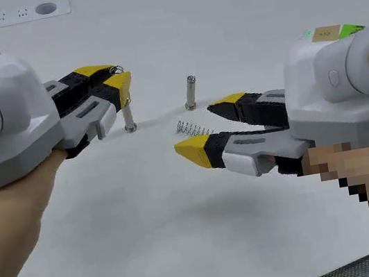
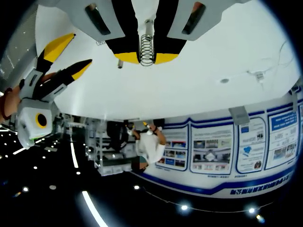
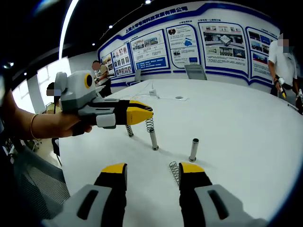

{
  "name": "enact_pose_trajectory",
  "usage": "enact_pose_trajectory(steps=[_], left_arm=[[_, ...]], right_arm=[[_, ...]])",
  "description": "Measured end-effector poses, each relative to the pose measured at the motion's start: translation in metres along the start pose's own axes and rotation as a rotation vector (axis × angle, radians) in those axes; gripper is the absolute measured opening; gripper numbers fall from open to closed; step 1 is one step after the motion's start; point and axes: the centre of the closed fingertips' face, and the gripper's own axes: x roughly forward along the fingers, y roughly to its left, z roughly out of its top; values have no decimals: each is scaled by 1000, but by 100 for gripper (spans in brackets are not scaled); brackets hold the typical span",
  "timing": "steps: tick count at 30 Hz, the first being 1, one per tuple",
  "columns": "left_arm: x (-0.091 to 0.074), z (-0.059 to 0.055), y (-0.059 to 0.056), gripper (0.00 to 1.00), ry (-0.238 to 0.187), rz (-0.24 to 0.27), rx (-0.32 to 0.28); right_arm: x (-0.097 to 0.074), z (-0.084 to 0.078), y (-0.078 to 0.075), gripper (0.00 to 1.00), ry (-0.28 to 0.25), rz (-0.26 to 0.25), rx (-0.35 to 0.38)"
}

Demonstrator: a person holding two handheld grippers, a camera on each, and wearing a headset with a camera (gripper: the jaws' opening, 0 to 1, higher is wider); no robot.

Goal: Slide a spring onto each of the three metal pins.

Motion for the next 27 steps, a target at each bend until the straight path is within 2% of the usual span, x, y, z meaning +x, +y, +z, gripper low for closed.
enact_pose_trajectory(steps=[6, 18, 27], left_arm=[[2, 0, 1, 10, -11, 3, -2], [3, -3, 4, 10, 3, 1, 12], [6, -21, 3, 11, 37, 10, 17]], right_arm=[[1, -1, -1, 45, 6, 2, 3], [4, -3, 1, 44, 14, 12, 16], [5, -5, -1, 44, 24, 4, 16]])
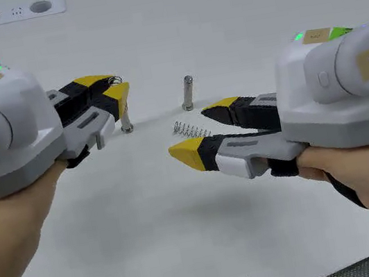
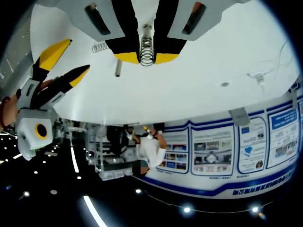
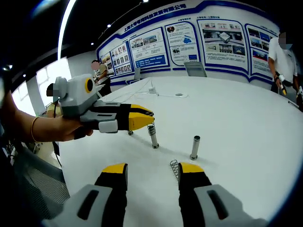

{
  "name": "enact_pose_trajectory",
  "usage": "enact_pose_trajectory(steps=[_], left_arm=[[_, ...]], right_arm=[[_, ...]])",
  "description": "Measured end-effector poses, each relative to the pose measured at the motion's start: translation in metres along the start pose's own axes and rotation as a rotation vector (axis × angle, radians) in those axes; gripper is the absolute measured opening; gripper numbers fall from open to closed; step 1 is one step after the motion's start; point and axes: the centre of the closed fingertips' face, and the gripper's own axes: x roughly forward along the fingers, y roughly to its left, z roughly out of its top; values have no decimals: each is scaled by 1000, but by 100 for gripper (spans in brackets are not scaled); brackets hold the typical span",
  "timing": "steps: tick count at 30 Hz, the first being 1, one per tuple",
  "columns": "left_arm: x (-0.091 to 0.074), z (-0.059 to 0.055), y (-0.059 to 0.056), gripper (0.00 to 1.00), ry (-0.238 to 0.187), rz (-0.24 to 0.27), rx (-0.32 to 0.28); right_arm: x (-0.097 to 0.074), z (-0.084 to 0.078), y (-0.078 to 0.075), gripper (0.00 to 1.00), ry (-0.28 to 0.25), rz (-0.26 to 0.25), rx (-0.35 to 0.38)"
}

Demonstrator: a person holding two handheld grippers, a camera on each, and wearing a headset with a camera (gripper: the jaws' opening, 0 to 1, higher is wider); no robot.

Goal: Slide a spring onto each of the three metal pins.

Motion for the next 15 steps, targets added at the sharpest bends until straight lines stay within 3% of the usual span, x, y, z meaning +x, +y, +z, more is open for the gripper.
enact_pose_trajectory(steps=[15], left_arm=[[3, -21, 0, 11, 36, 13, -38]], right_arm=[[0, -8, -11, 43, 34, -24, 3]])
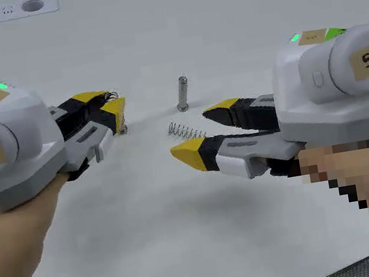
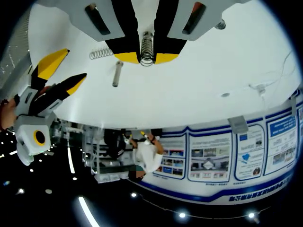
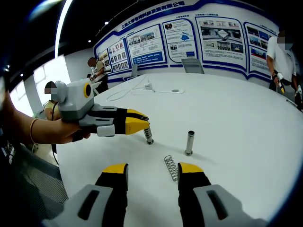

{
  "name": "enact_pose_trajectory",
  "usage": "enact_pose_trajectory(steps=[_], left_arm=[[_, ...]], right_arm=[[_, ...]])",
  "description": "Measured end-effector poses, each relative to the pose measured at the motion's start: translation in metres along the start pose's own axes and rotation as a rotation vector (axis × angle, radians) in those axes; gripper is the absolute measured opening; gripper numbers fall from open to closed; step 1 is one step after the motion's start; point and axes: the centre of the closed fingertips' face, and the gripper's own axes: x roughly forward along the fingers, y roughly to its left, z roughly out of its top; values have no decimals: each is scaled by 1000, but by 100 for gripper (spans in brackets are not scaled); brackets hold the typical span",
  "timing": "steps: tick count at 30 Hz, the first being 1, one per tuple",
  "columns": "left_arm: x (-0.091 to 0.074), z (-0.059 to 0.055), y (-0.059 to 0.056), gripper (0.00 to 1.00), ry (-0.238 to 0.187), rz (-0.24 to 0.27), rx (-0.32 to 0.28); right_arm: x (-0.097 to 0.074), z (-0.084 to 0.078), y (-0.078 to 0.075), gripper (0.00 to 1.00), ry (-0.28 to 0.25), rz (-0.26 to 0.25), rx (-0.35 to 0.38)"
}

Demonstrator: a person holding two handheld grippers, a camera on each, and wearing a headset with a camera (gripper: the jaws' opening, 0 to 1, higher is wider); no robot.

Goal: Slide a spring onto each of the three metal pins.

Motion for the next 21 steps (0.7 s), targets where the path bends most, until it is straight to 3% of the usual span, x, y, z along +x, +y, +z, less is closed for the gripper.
enact_pose_trajectory(steps=[21], left_arm=[[1, -12, -4, 11, 25, 7, 24]], right_arm=[[3, -11, -10, 42, 34, -20, 0]])
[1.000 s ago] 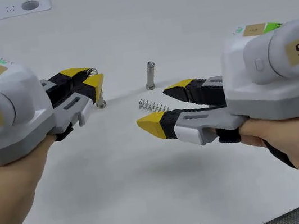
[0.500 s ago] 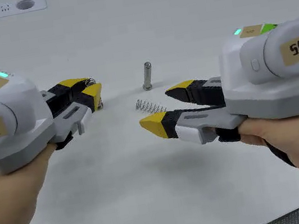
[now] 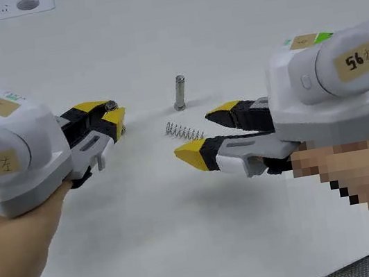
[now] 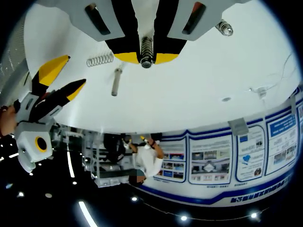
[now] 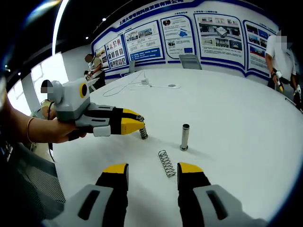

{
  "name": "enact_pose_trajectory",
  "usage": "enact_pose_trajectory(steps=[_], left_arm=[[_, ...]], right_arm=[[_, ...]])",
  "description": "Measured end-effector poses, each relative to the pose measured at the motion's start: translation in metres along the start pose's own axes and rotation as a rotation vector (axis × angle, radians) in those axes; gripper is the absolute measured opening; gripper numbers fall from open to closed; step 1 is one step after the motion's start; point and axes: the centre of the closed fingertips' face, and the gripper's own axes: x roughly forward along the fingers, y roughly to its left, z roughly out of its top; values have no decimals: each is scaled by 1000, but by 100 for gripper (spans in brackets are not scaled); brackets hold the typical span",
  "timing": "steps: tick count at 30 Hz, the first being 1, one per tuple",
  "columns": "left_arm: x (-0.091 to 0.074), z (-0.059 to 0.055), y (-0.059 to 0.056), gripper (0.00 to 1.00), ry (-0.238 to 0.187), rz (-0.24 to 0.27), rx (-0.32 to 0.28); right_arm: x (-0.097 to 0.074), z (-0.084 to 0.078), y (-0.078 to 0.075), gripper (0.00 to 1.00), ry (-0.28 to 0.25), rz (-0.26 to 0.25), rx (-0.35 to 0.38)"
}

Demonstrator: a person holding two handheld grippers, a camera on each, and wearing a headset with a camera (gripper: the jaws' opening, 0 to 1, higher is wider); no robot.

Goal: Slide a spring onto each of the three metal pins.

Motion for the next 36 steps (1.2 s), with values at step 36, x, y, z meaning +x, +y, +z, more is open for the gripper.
enact_pose_trajectory(steps=[36], left_arm=[[-21, 24, 1, 50, 4, -7, -103]], right_arm=[[15, -9, -23, 24, 97, -34, -183]])
